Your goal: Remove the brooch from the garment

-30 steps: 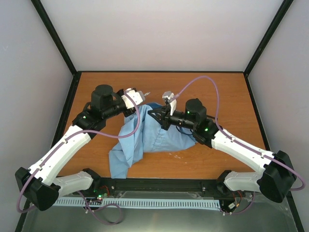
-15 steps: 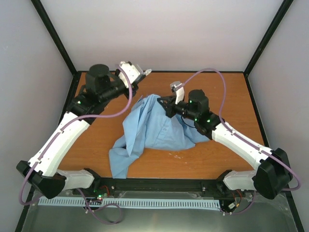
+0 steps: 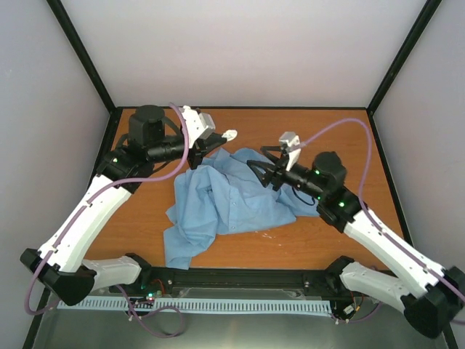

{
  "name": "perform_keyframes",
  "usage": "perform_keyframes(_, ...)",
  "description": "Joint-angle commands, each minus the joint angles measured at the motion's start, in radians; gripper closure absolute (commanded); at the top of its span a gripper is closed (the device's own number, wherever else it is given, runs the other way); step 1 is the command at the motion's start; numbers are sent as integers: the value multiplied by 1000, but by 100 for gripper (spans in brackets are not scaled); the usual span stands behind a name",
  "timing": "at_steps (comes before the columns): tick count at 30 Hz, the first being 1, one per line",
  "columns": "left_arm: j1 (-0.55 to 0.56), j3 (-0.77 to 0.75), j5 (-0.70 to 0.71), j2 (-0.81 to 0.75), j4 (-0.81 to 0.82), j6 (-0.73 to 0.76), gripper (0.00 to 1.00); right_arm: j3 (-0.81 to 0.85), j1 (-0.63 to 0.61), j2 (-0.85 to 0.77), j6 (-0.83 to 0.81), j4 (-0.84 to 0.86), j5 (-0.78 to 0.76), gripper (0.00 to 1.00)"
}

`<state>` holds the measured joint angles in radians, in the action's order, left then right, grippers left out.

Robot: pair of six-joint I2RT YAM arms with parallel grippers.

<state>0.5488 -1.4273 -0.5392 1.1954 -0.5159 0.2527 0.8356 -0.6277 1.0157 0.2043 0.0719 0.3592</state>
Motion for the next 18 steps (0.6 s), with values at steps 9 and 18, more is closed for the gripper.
perform_keyframes(9,5,-50,-346,25,-122,-74,99,-63,6,-148,41,321,242,30)
perform_keyframes(18,5,-19,-446,9,-162,-118,99,6,-3,-60,78,366,404,35)
